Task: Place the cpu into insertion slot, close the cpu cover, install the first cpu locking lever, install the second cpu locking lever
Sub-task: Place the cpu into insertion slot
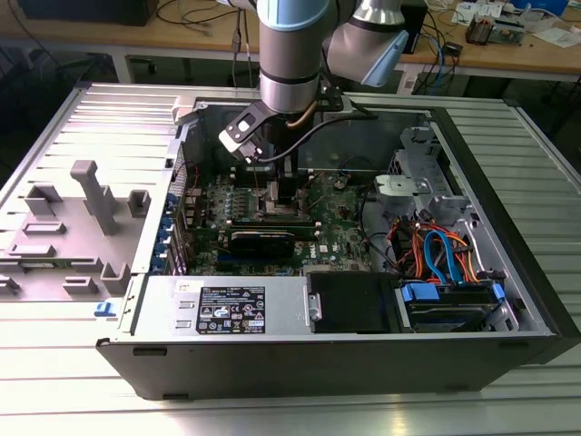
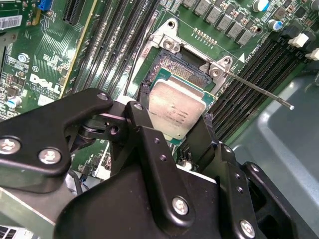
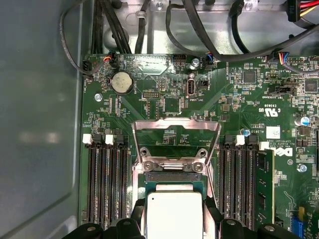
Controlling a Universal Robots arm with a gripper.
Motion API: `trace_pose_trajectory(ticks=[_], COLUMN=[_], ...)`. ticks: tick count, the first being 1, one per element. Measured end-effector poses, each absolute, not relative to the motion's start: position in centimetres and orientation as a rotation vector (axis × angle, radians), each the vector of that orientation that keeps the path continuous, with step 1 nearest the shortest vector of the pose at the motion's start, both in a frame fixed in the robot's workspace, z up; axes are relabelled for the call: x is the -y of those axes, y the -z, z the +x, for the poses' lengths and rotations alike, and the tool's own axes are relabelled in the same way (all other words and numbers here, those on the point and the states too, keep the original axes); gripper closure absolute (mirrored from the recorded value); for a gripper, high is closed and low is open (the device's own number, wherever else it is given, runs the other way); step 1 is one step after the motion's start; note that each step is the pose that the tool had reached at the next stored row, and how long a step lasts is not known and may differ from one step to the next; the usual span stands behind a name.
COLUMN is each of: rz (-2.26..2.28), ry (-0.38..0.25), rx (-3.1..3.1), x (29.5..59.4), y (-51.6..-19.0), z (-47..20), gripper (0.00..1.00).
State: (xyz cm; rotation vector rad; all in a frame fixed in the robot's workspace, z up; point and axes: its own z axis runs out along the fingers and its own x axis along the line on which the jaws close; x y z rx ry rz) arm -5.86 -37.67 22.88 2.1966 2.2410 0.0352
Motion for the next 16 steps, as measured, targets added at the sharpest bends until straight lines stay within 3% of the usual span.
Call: trace_pose_trajectory(ticks=[16], rz=[2.198], ry=[-0.035], rx=[-2.240], x=[37.63], y=[-22.39], z=[-5.87], gripper=[0.45])
